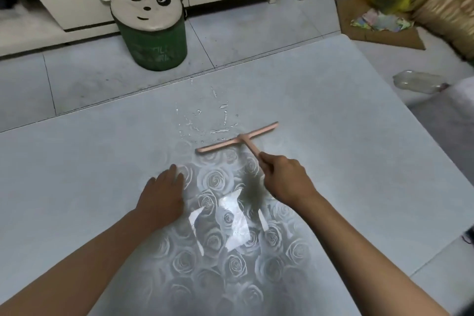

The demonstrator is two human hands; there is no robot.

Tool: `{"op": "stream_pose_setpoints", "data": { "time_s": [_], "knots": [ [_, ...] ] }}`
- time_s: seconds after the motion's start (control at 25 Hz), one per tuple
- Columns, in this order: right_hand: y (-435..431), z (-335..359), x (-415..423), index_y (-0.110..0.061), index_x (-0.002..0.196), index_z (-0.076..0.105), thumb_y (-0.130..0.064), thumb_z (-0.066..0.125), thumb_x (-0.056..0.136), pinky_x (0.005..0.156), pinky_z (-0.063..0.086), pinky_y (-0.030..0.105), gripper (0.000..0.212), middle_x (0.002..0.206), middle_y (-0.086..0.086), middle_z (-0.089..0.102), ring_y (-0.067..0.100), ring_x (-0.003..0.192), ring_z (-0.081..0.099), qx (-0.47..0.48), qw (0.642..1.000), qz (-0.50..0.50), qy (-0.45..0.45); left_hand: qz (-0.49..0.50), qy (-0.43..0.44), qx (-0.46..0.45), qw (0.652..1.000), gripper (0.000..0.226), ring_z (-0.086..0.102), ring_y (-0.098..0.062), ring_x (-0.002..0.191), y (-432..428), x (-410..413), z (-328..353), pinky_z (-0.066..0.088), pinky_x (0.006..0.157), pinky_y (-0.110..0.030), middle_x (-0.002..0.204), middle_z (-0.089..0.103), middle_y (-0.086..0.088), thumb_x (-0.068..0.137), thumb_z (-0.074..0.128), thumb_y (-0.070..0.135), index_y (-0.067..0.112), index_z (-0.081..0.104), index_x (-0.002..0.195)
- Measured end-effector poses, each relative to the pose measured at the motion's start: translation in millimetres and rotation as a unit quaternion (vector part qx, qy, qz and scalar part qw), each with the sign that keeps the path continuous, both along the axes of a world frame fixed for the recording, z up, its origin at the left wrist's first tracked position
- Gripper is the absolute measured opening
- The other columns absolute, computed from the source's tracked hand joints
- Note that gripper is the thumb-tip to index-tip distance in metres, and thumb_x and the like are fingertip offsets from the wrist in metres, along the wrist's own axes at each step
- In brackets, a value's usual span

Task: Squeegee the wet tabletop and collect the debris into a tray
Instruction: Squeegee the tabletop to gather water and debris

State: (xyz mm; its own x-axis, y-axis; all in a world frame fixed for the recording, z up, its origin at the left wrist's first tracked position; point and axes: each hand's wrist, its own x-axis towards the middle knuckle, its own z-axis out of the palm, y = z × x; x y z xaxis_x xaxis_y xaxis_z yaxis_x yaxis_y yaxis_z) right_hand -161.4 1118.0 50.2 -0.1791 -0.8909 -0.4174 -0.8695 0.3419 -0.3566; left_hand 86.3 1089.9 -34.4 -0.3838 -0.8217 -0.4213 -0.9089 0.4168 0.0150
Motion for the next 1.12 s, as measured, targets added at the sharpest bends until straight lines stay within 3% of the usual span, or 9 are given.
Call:
{"op": "stream_pose_setpoints", "data": {
  "time_s": [0.12, 0.2, 0.32, 0.48, 0.56, 0.68, 0.84, 1.0, 1.12],
  "knots": [
    [59, 24, -13, -0.043, 0.130, 0.045, -0.033, 0.042, 0.098, 0.073, 0.050, 0.037, 0.034, 0.098, 0.001, 0.070, 0.026, 0.096, 0.063, -0.001, 1.000, 0.007, 0.027, -0.024, 0.032, -0.018, 0.999, 0.049, 0.067, -0.034, 0.100, -11, 13, 0, 0.054, 0.075, -0.048, 0.118, 0.062, -0.027, 0.056, 0.079, 0.012, -0.007, 0.068, 0.100],
    [88, 30, -10, -0.059, 0.134, 0.031, -0.045, 0.037, 0.097, 0.076, 0.049, 0.033, 0.040, 0.099, -0.003, 0.067, 0.023, 0.101, 0.062, 0.061, 0.997, -0.006, 0.039, -0.041, 0.046, -0.020, 0.998, 0.044, 0.066, -0.032, 0.104, -18, 21, 0, 0.053, 0.078, -0.053, 0.122, 0.061, -0.026, 0.069, 0.062, 0.019, -0.008, 0.068, 0.103],
    [57, 14, 14, -0.060, 0.138, 0.025, -0.037, 0.033, 0.100, 0.072, 0.045, 0.032, 0.045, 0.088, 0.001, 0.061, 0.025, 0.092, 0.061, 0.050, 0.999, -0.003, 0.000, -0.034, -0.040, 0.056, 0.997, 0.059, 0.024, -0.015, 0.143, -25, 24, -9, 0.024, 0.110, -0.048, 0.159, 0.015, -0.009, 0.092, 0.038, 0.031, 0.005, 0.031, 0.144],
    [-7, -2, 28, -0.031, 0.135, 0.049, -0.025, 0.035, 0.101, 0.073, 0.049, 0.037, 0.037, 0.091, 0.009, 0.066, 0.029, 0.086, 0.061, -0.005, 0.999, -0.022, -0.024, -0.024, -0.088, 0.105, 0.990, 0.062, 0.007, -0.014, 0.147, -29, 18, -9, 0.012, 0.114, -0.047, 0.161, -0.002, -0.004, 0.095, 0.034, 0.031, 0.009, 0.014, 0.150],
    [7, 9, 19, -0.038, 0.134, 0.049, -0.029, 0.038, 0.101, 0.068, 0.047, 0.034, 0.036, 0.080, 0.006, 0.063, 0.024, 0.076, 0.058, -0.033, 0.998, -0.026, -0.045, -0.012, -0.096, 0.106, 0.990, 0.059, 0.013, -0.016, 0.146, -30, 13, 1, 0.014, 0.114, -0.047, 0.160, 0.004, -0.007, 0.094, 0.034, 0.027, 0.007, 0.021, 0.148],
    [82, 32, -8, -0.054, 0.131, 0.044, -0.035, 0.049, 0.096, 0.070, 0.047, 0.027, 0.041, 0.075, -0.001, 0.058, 0.017, 0.077, 0.061, -0.047, 0.995, -0.063, -0.067, -0.019, -0.011, 0.013, 1.000, 0.048, 0.057, -0.034, 0.118, -25, -2, 13, 0.041, 0.098, -0.060, 0.132, 0.051, -0.030, 0.080, 0.041, 0.016, -0.009, 0.060, 0.115],
    [191, 45, -86, -0.045, 0.121, 0.060, -0.018, 0.066, 0.086, 0.080, 0.041, 0.006, 0.044, 0.089, -0.008, 0.068, 0.006, 0.095, 0.066, -0.008, 0.994, -0.113, 0.001, -0.063, -0.015, 0.020, 0.998, 0.042, 0.065, -0.044, 0.098, -8, -44, 24, 0.049, 0.080, -0.064, 0.112, 0.062, -0.034, 0.062, 0.055, 0.010, -0.012, 0.068, 0.094],
    [271, 44, -166, -0.046, 0.116, 0.060, -0.009, 0.067, 0.085, 0.096, 0.045, 0.023, 0.049, 0.107, -0.024, 0.066, 0.006, 0.107, 0.063, 0.034, 0.993, -0.103, 0.051, -0.086, 0.011, 0.052, 0.995, 0.059, 0.061, -0.044, 0.109, 24, -110, 25, 0.047, 0.086, -0.062, 0.124, 0.055, -0.034, 0.076, 0.025, 0.019, -0.015, 0.063, 0.107],
    [304, 34, -226, -0.073, 0.106, 0.050, -0.015, 0.068, 0.086, 0.083, 0.045, 0.007, 0.064, 0.080, -0.048, 0.046, 0.006, 0.088, 0.066, 0.081, 0.986, -0.124, 0.073, -0.068, -0.034, 0.066, 0.995, 0.072, 0.025, -0.028, 0.143, 46, -146, 10, 0.024, 0.112, -0.047, 0.155, 0.018, -0.019, 0.084, 0.009, 0.035, 0.001, 0.032, 0.142]
  ]
}}
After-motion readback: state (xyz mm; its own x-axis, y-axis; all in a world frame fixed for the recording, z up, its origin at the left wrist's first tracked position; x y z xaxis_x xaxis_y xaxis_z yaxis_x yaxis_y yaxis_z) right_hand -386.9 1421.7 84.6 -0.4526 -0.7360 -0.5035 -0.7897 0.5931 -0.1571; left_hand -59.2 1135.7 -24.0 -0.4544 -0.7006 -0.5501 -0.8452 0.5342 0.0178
